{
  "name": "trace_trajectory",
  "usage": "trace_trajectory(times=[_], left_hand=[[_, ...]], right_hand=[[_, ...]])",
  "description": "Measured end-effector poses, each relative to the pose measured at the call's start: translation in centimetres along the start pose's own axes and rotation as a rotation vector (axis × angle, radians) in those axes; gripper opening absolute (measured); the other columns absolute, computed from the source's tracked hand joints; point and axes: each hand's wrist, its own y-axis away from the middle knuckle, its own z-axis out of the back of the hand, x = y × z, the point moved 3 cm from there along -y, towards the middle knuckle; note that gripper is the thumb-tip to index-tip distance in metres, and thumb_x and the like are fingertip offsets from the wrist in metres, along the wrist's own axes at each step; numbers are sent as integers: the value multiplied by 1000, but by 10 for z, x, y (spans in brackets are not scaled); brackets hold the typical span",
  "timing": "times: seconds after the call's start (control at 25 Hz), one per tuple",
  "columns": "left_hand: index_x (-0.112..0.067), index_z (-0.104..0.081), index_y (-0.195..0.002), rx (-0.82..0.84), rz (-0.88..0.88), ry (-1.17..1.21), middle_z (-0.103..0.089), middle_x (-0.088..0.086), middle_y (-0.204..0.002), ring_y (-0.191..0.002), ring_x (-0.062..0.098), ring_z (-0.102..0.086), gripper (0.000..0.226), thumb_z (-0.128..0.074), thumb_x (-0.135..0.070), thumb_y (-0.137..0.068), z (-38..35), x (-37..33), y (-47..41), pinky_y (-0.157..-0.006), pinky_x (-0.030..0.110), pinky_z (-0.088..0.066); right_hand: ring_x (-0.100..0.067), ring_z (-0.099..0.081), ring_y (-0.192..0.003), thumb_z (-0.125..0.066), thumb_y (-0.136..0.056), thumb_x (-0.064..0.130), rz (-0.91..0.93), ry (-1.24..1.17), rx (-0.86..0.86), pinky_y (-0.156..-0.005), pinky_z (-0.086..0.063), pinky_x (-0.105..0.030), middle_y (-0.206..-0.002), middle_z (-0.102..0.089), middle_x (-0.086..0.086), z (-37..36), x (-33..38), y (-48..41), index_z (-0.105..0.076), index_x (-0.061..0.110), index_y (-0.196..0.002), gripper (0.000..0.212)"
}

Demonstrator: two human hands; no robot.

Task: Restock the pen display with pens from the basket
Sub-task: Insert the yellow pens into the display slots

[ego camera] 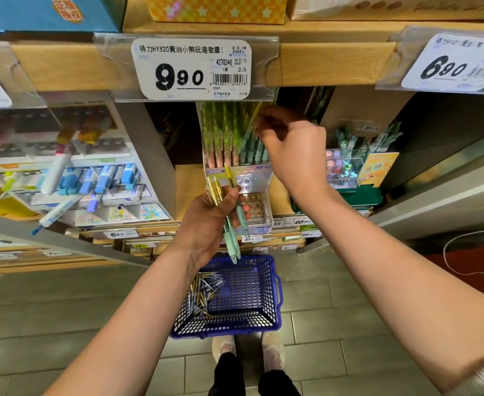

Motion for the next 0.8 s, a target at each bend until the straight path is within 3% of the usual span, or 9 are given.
trace_trajectory(times=[0.2,0.36,0.44,0.6,0.68,0.8], left_hand=[[10,-59,-127,-8,-5,-13,-67,9,-93,-80,21,-67,35,-58,-12,-100,0,1,1,-84,36,-60],[9,-60,-124,-10,-4,-12,-69,8,-92,-81,22,-67,32,-58,-13,-100,1,3,1,-93,44,-53],[2,-65,-115,-3,-6,-22,-72,6,-89,-81,21,-68,22,-59,-13,-99,0,4,2,-95,46,-52],[-6,-67,-106,17,-26,-13,-75,7,-91,-81,19,-71,13,-58,-14,-99,-1,3,3,-81,33,-61],[-6,-67,-108,27,-41,-17,-75,8,-93,-82,18,-71,15,-57,-15,-101,-1,2,4,-77,29,-60],[-6,-67,-113,34,-49,-21,-75,9,-96,-84,17,-71,19,-57,-17,-101,-3,0,5,-77,28,-59]], right_hand=[[-16,-51,-54,-66,-94,26,24,96,15,-56,-31,-15,-63,-61,-6,1,3,-1,-77,0,-91,28],[-18,-52,-58,-61,-97,28,48,157,41,-56,-30,-16,-70,-64,-9,-2,1,-4,-76,3,-90,30],[-20,-61,-64,-58,-99,29,82,193,103,-59,-36,-20,-76,-70,-9,-8,0,-1,-77,7,-96,29],[-20,-72,-81,-61,-99,26,86,136,159,-75,-57,-31,-90,-76,-8,-21,-3,9,-76,11,-105,22],[-19,-73,-84,-63,-98,23,79,106,142,-79,-60,-37,-93,-77,-7,-24,-5,13,-76,9,-107,21],[-18,-73,-79,-65,-97,22,32,97,162,-76,-60,-38,-86,-77,-5,-26,-8,17,-77,10,-94,17]])
